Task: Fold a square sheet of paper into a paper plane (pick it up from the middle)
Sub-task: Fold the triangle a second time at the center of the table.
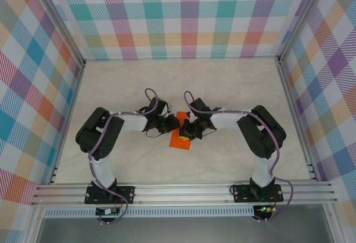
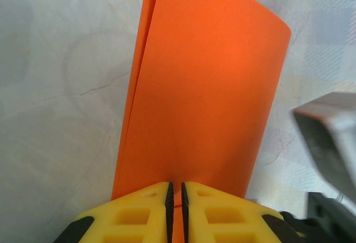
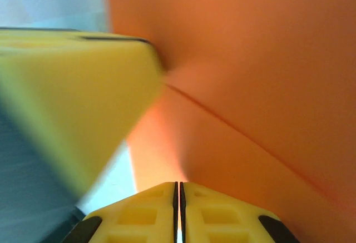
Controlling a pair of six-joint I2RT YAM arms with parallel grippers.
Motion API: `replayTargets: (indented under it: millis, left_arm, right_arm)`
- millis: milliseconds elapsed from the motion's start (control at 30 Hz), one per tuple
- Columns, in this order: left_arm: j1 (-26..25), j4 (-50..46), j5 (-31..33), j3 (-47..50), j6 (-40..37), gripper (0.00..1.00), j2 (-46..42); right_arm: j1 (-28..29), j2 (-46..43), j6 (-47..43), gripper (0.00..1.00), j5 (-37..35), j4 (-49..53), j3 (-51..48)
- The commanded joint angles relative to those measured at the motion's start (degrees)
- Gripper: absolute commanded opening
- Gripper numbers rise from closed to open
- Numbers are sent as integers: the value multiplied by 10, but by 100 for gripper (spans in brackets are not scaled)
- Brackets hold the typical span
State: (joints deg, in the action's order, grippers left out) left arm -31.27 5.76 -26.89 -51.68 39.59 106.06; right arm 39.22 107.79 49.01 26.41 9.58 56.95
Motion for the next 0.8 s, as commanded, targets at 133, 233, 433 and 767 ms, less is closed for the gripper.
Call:
replayTargets:
  millis: [133,233,433,767]
  left_arm:
    - [-2,-35,36,7,-6,15,26]
    - [-2,-40,43,9,-6,15,21]
    - [-2,-43,46,12,-6,15,23]
    - [-2,-36,38,17,-5,15,26]
  right_arm:
    - [5,3,-6,12,-26,38,-16]
    - [5,-15,-15,12,-30,49,-27]
    - [6,-55,-32,13,13,43,-35]
    - [15,-60,-30,14,15,49,2]
